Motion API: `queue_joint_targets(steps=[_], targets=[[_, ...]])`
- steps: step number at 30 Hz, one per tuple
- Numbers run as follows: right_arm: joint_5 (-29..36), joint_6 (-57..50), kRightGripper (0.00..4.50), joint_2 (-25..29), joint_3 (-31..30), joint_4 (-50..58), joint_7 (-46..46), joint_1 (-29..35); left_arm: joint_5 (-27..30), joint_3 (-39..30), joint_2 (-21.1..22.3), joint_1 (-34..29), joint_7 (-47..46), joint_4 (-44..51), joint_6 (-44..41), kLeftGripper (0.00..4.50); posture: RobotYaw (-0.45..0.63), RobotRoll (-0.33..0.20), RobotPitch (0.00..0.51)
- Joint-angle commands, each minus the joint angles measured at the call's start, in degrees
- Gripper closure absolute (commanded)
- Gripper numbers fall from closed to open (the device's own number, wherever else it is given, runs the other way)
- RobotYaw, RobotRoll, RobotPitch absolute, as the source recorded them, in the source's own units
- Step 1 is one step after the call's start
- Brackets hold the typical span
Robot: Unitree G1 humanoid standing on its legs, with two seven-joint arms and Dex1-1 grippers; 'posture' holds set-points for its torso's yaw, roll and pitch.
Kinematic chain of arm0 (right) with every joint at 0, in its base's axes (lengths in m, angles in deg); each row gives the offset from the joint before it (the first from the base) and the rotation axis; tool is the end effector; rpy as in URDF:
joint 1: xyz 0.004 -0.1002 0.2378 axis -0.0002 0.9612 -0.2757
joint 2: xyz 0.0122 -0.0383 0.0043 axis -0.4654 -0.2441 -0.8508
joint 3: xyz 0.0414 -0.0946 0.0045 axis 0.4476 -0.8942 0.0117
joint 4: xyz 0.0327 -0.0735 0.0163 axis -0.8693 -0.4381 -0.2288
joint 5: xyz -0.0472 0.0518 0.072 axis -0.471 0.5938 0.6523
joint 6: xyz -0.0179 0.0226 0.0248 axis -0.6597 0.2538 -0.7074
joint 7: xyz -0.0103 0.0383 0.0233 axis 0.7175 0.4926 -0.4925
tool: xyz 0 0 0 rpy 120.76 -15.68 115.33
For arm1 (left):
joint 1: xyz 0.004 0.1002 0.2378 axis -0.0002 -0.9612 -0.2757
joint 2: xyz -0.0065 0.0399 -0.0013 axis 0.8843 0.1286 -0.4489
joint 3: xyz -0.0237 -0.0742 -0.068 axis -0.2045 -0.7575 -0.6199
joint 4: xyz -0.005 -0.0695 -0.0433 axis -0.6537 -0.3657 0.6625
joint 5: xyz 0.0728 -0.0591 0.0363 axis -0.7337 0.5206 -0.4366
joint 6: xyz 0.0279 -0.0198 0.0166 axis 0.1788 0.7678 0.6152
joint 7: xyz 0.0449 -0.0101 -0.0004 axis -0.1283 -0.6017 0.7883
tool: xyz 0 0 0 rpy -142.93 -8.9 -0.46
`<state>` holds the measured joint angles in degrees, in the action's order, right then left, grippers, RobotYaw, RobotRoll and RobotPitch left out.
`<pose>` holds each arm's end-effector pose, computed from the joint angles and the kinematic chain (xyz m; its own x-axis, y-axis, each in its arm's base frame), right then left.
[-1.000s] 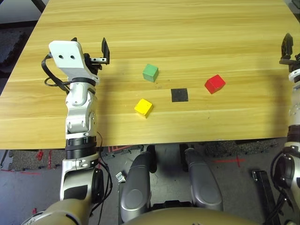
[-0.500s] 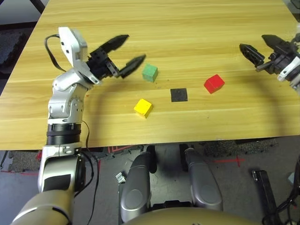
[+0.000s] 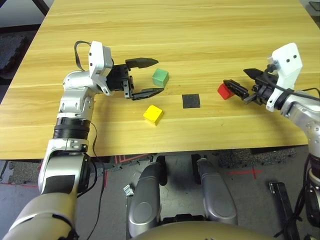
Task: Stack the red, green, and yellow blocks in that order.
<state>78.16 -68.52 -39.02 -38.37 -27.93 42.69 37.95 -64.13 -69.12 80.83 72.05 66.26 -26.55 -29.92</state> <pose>0.2437 -0.2255 0.1997 0.8700 0.4702 -0.1486 -0.4912 0.8530 -0.1765 0.3179 0.2432 0.2107 0.2013 -0.9794 0.0144 0.8749 0.1864 0.4469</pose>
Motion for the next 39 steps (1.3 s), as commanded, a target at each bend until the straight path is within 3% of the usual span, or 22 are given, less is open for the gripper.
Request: queue_joint_targets(steps=[1, 11, 29, 33, 37, 39], targets=[[-2.10, 2.31, 0.00, 0.46, -1.20, -1.89, 1.73, 1.55, 0.49, 0.29, 0.03, -0.87, 0.59, 2.42, -2.19, 0.02, 0.10, -0.012, 0.289], [-5.33, 5.77, 0.00, -1.96, -5.26, -3.29, 3.73, 4.39, 0.53, 0.02, -0.88, -3.36, -1.40, 6.72, -4.56, 0.02, 0.13, -0.008, 0.296], [-7.44, 8.23, 0.00, -3.68, -6.40, -6.32, 5.59, 3.53, 0.44, 0.23, -1.85, -4.82, -3.49, 9.83, -6.91, 0.02, 0.15, 0.008, 0.298], [-7.57, 7.85, 0.91, -4.37, -6.56, -6.52, 5.73, 3.08, 0.52, 0.45, -2.14, -5.32, -3.94, 10.62, -7.21, 0.00, 0.16, 0.008, 0.301], [-7.67, 7.05, 2.35, -4.70, -6.56, -5.68, 5.87, 3.35, 0.53, 0.27, -1.83, -5.23, -3.75, 10.53, -7.44, 0.00, 0.16, 0.009, 0.300], [-7.79, 6.94, 2.45, -4.71, -6.44, -5.55, 5.81, 3.26, 0.37, 0.15, -1.75, -4.69, -3.78, 9.95, -7.42, 0.00, 0.16, 0.009, 0.299]])
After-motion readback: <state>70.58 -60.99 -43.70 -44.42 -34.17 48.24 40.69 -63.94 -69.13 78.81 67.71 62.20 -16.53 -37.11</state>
